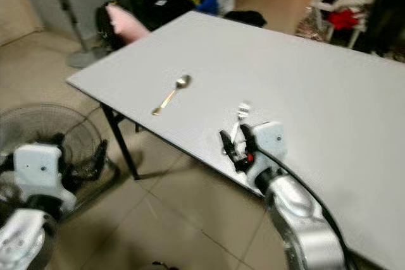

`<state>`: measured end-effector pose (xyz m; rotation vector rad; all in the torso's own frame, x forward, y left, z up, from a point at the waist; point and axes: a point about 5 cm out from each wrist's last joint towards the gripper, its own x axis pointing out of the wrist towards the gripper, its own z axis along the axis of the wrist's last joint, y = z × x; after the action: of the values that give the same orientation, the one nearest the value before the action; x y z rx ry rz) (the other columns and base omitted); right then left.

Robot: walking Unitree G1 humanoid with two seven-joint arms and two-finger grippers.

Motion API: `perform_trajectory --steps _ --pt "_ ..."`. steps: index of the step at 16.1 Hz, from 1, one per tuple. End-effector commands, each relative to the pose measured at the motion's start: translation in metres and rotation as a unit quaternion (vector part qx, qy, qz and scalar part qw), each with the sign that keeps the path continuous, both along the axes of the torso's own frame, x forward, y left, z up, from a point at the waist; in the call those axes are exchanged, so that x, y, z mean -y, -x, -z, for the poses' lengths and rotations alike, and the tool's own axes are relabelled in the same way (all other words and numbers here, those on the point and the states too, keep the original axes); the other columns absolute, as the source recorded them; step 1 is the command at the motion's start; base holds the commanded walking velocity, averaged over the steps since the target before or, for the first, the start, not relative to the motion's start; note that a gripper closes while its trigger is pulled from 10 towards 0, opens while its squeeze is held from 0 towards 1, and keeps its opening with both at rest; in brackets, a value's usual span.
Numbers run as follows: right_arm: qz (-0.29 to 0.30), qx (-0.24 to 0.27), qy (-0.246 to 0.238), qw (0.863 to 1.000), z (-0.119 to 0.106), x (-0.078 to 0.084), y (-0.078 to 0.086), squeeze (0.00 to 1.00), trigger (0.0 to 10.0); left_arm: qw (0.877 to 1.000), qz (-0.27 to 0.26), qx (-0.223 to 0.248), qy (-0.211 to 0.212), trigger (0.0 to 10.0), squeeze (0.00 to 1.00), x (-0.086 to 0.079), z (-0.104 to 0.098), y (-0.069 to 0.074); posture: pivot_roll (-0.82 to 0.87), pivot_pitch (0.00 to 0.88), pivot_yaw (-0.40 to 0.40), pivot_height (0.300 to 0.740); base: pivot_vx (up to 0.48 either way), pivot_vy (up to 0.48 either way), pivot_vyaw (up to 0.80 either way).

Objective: Setting the table

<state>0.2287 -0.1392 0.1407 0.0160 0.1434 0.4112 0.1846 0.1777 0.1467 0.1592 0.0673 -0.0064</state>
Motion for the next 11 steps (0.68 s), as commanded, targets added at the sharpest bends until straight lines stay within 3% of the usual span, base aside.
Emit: perform_trajectory --steps 1,11 --pt "0.000 0.007 0.002 1.000 -0.0022 0.0029 -0.0015 0.00 10.0 1.000 0.002 0.008 -0.005 10.0 0.00 0.0004 -0.0030 -0.0002 -0.09 0.000 0.060 0.740 0.000 0.000 0.80" --pt "-0.014 0.008 -0.002 1.000 -0.0012 0.0047 -0.0009 0.00 10.0 1.000 -0.008 0.007 -0.003 10.0 0.00 -0.0001 -0.0017 0.0041 -0.09 0.000 0.051 0.740 0.000 0.000 0.80"
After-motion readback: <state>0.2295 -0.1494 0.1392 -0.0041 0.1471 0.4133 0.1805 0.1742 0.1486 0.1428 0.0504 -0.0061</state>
